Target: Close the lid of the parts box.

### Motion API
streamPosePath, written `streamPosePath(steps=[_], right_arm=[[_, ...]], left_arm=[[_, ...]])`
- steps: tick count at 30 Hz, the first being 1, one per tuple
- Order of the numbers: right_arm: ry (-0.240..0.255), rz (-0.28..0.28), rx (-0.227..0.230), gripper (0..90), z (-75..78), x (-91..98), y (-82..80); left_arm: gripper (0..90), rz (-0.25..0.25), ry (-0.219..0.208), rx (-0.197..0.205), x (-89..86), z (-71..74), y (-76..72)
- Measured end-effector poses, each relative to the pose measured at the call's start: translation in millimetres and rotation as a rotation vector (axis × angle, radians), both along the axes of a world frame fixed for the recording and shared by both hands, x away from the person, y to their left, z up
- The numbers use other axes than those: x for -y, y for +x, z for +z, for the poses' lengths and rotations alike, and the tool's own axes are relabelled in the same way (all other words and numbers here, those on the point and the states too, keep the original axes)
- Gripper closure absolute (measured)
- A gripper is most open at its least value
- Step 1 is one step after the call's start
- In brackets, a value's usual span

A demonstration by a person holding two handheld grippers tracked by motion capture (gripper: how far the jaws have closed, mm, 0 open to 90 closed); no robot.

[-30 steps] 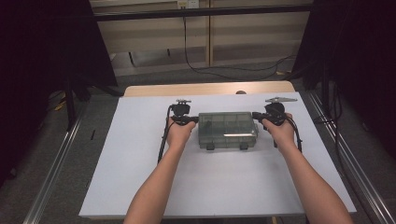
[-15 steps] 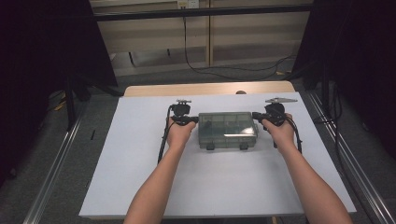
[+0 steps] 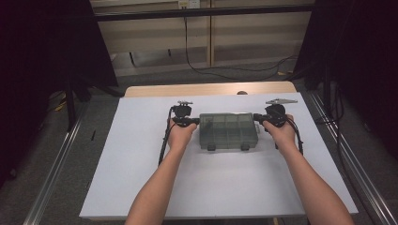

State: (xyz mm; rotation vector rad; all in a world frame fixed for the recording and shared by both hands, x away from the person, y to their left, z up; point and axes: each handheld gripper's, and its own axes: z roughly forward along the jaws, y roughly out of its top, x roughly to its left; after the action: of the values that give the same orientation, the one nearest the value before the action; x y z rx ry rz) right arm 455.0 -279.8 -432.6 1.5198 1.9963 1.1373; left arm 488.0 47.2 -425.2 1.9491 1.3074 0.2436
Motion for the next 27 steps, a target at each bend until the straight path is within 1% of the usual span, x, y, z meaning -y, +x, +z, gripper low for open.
streamPosePath(steps=[2, 7, 10, 12, 14, 16, 18, 20, 23, 24, 27], right_arm=[[0.011, 0.001, -0.001, 90.0, -0.7, 1.2, 0.2], [-0.004, 0.006, -0.003, 90.0, -1.4, 1.4, -0.1], [-0.015, -0.001, -0.004, 90.0, -1.1, 2.2, -0.9], [-0.011, 0.002, 0.001, 90.0, 0.0, 3.4, -1.5], [-0.019, 0.009, -0.005, 90.0, 1.0, 5.3, -2.3], [-0.014, 0.008, -0.009, 90.0, 2.0, 5.9, -3.6], [-0.021, 0.012, -0.003, 90.0, 3.5, 6.0, -4.8], [-0.031, 0.018, -0.006, 90.0, 5.1, 5.1, -6.3], [-0.025, 0.027, -0.003, 90.0, 6.5, 4.8, -8.3], [-0.025, 0.030, -0.001, 90.0, 6.8, 4.9, -9.0], [-0.029, 0.037, 0.002, 90.0, 8.7, 5.0, -11.5]], left_arm=[[90.0, -0.001, -0.001, -0.003, -0.6, -0.7, 0.1], [90.0, -0.002, -0.004, -0.002, -1.4, -1.3, 0.3], [90.0, -0.006, 0.002, -0.005, -4.4, -1.7, 0.6], [90.0, -0.009, 0.001, -0.003, -6.4, -1.0, 0.3], [90.0, -0.013, 0.005, 0.004, -8.2, 1.0, -0.2], [90.0, -0.019, 0.011, 0.011, -10.7, 3.6, -0.6], [90.0, -0.017, 0.008, 0.011, -12.7, 5.4, -1.4], [90.0, -0.028, 0.009, 0.011, -14.3, 6.8, -2.3], [90.0, -0.035, -0.011, 0.017, -15.6, 9.6, -5.8], [90.0, -0.047, -0.003, 0.016, -16.8, 10.8, -6.4], [90.0, -0.055, -0.006, 0.018, -17.7, 14.2, -9.8]])
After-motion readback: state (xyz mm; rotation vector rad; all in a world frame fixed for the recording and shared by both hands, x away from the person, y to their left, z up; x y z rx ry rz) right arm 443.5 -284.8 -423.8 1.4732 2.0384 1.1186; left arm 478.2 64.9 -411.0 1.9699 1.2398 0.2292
